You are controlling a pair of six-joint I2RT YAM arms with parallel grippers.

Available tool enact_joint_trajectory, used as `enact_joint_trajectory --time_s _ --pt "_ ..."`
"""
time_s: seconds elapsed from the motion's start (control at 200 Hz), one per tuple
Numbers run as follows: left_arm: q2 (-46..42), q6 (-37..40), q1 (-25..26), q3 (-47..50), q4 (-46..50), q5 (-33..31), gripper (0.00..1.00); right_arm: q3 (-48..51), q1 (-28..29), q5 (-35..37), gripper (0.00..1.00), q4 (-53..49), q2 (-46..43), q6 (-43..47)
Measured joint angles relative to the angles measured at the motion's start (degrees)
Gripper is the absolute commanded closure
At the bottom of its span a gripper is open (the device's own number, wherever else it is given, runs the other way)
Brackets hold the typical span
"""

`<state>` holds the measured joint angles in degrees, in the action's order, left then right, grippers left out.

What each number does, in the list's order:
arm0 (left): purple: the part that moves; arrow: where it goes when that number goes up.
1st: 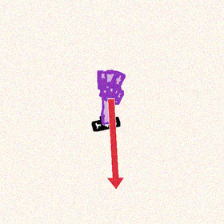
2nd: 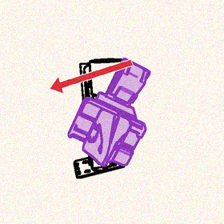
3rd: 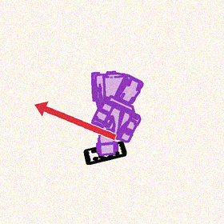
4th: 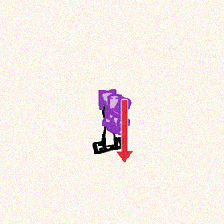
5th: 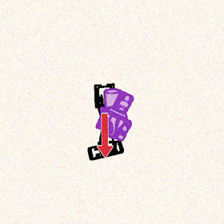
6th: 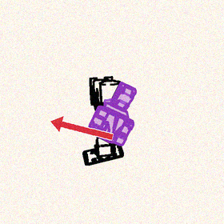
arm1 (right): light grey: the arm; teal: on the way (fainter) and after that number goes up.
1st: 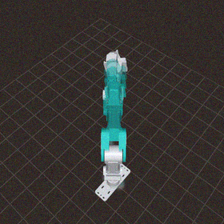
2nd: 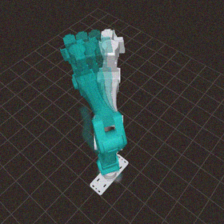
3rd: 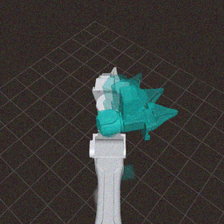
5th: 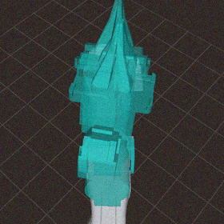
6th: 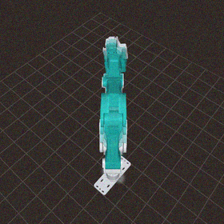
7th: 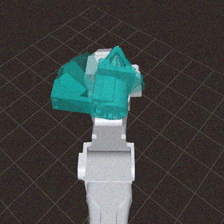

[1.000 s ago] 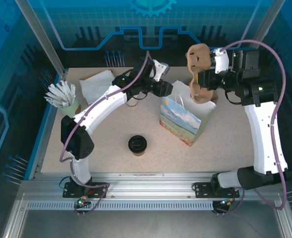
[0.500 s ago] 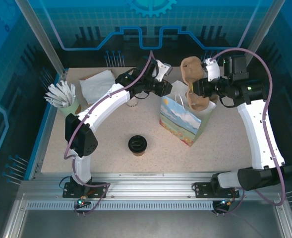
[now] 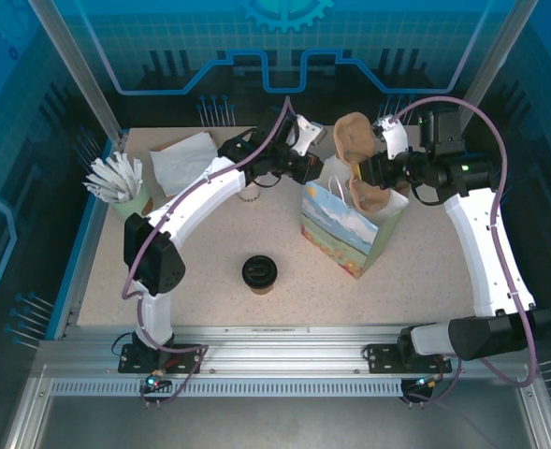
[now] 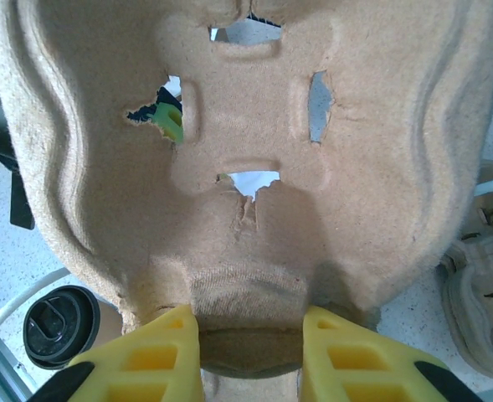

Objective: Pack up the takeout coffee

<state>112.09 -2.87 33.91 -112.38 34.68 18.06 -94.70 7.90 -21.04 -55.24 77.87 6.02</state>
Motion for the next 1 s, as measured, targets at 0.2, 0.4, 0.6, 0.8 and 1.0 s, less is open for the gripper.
enact_joint_trajectory --time_s 0.2,0.4,0.6,0.8,1.0 --pt "0.00 0.13 -0.79 0.00 0.22 1.36 1.00 0.48 -0.04 -0.20 0.74 -0.42 -0.31 1.42" --pt "0.00 0.92 -1.18 0.00 0.63 2.47 1.00 1.25 -0.07 1.01 0.74 -1.31 -0.72 2.23" --pt "0.00 2.45 -1.18 0.00 0.72 3.34 1.00 1.25 -0.07 1.53 0.74 -1.90 -0.74 2.69" --pt "0.00 2.84 -1.18 0.15 0.50 3.43 1.00 2.43 0.66 2.97 0.75 -2.56 -1.14 2.89" --pt "-0.33 1.99 -1.18 1.90 -1.97 3.39 1.00 3.98 2.64 4.76 0.75 -3.89 -1.51 2.84"
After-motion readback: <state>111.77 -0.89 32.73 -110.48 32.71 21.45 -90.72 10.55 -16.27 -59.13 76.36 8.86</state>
